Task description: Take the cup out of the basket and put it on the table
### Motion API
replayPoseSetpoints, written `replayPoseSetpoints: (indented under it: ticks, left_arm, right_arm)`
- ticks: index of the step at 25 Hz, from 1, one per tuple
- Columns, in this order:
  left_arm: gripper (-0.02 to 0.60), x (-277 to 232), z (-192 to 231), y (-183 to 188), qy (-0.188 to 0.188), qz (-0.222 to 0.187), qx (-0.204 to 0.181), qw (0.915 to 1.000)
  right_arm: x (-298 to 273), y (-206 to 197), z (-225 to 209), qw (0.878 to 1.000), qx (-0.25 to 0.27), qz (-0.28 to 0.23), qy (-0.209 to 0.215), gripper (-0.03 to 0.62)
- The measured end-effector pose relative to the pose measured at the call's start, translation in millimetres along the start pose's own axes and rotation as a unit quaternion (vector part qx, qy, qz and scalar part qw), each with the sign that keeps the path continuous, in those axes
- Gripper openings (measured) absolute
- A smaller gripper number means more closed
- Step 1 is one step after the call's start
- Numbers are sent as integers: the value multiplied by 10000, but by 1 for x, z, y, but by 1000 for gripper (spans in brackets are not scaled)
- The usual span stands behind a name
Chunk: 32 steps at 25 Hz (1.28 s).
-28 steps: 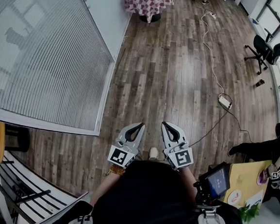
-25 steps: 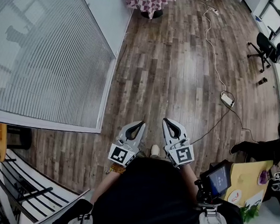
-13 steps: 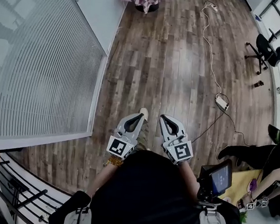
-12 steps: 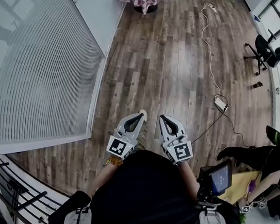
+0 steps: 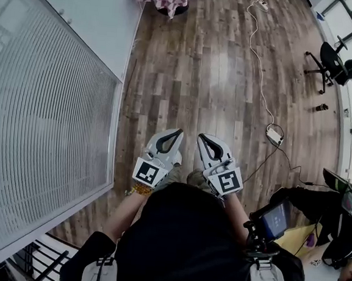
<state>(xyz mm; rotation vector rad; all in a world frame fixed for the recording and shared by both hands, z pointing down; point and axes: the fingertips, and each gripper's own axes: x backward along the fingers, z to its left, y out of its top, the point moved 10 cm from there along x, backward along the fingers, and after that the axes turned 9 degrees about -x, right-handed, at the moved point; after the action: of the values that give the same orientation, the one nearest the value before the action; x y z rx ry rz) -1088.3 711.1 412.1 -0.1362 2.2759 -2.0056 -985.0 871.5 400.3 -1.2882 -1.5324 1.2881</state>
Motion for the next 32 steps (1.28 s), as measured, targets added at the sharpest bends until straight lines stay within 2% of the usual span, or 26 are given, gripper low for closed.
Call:
replayPoseSetpoints:
  ticks: [4,8,10,14,19,22,24,32]
  left_arm:
    - [6,-40,41,-13,-113,30,-68,9999]
    - [6,-99,90,-14,157,106,70,9998]
    - [6,-136,115,-16,260,164,141,9994]
    - [6,-226,151,-25,435,253,2,9987]
    - [6,-330,186,-1,805,107,-130,9966]
    - [6,-386,202,10,766,61,-311,9966]
    - [6,-418,218,12,699,-16,-147,9974]
    - [6,-503,299,-13,778,52,27,9969]
  right_arm:
    - [-30,-4,-32,9996,-185,31,-194,12]
    - [-72,10,-92,9989,-336,102,-325,12]
    - [-97,21,-131,9986,-407,61,-321,11]
    - [-149,42,-224,9993,-311,-146,-118,12]
    - [-205,86,-339,9991,-271,-327,82,12]
    - [-233,103,-398,9987,-370,-328,135,12]
    - [-256,109,-433,9990,-353,-282,44,12]
    - [-348,128,-513,9994,-270,-103,200,12]
